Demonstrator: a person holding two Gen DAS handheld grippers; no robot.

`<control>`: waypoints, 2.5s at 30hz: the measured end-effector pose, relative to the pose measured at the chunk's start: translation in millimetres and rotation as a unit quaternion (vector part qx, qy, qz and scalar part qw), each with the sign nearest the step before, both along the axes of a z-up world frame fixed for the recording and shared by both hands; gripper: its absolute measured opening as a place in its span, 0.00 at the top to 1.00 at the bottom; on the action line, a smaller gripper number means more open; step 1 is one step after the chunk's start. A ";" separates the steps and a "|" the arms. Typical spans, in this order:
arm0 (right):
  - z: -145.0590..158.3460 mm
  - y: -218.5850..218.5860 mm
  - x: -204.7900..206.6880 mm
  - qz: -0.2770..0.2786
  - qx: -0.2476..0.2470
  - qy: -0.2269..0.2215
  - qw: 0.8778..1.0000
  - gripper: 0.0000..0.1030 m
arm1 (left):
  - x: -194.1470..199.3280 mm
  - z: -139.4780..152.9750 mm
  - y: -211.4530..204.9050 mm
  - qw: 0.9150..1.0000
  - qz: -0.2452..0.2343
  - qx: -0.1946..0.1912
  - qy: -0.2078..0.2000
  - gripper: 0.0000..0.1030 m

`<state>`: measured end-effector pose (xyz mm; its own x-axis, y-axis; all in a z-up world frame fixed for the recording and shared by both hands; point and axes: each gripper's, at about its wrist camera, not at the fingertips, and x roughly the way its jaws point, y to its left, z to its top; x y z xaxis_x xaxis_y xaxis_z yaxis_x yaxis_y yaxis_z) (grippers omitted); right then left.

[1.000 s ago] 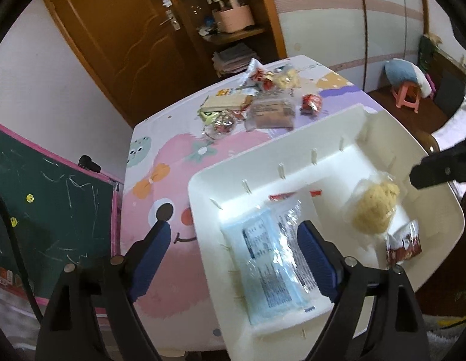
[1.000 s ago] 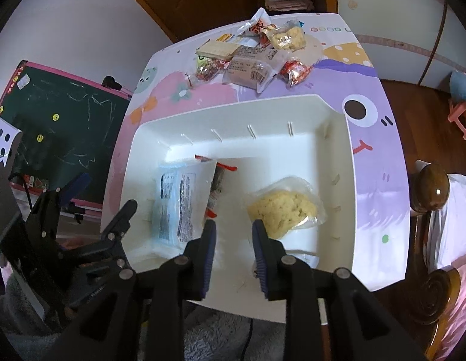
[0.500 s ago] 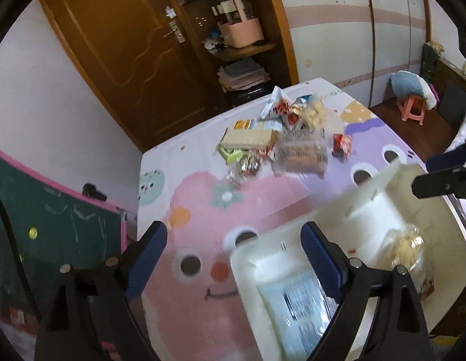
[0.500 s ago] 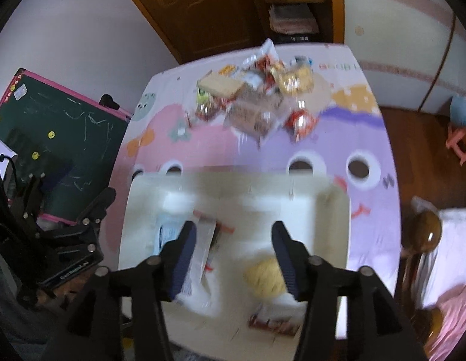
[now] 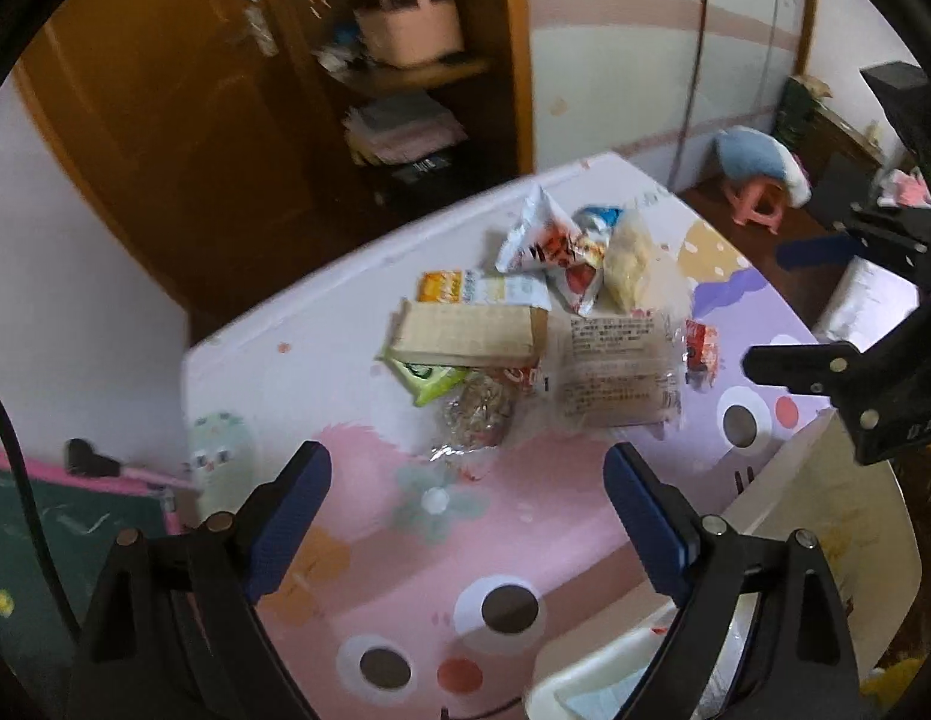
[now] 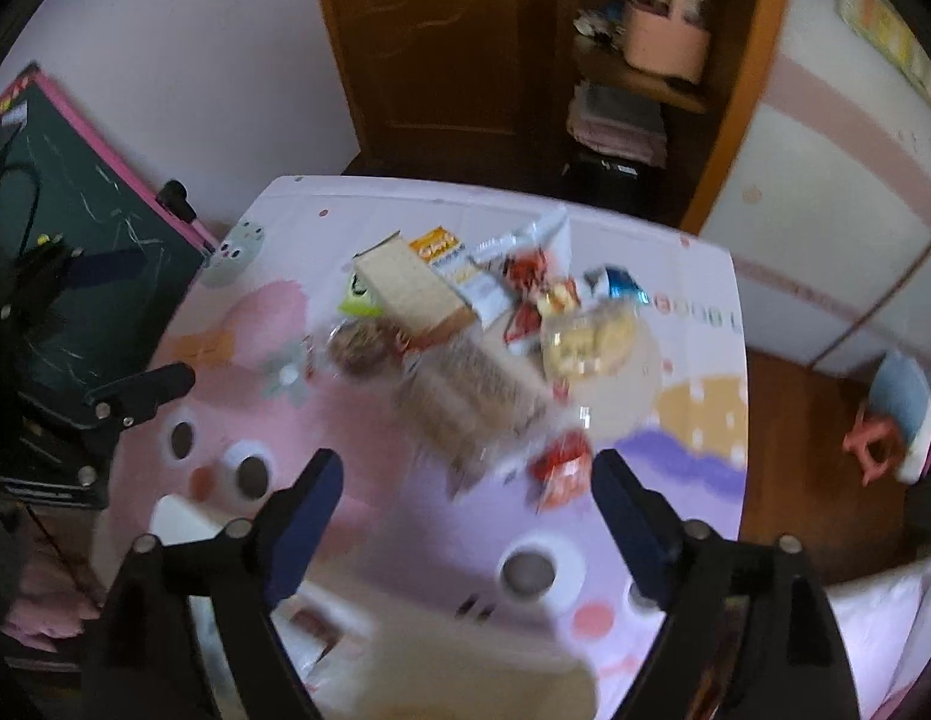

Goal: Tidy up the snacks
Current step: 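Grasp the clear nut packet with the left gripper while the right grasps the wafer pack, then carry both held snacks over the white tray and release them inside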

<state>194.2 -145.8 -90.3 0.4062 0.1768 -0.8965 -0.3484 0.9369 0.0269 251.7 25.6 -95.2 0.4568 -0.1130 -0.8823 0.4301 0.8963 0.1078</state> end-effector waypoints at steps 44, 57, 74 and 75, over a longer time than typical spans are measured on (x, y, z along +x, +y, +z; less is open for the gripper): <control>-83.0 22.9 31.8 0.091 -0.059 0.071 0.992 0.32 | 56.4 -124.9 16.9 0.987 0.066 -0.046 0.139 0.62; 42.5 -18.6 -56.6 -0.009 0.071 -0.025 0.997 0.31 | -77.3 52.9 32.7 0.979 0.123 -0.160 0.011 0.61; 56.3 -46.4 -222.0 -0.082 0.101 0.027 0.991 0.31 | -233.7 48.0 -26.8 0.981 0.117 -0.152 0.039 0.61; 55.1 -46.5 -226.7 -0.084 0.102 0.031 0.991 0.31 | -234.8 45.3 -28.8 0.981 0.116 -0.151 0.042 0.61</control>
<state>-32.5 -192.3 -35.2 0.3906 0.2909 -0.8734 -0.1793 0.9546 0.2378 16.9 -3.2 -50.0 0.4276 -0.2759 -0.8608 0.2063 0.9570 -0.2042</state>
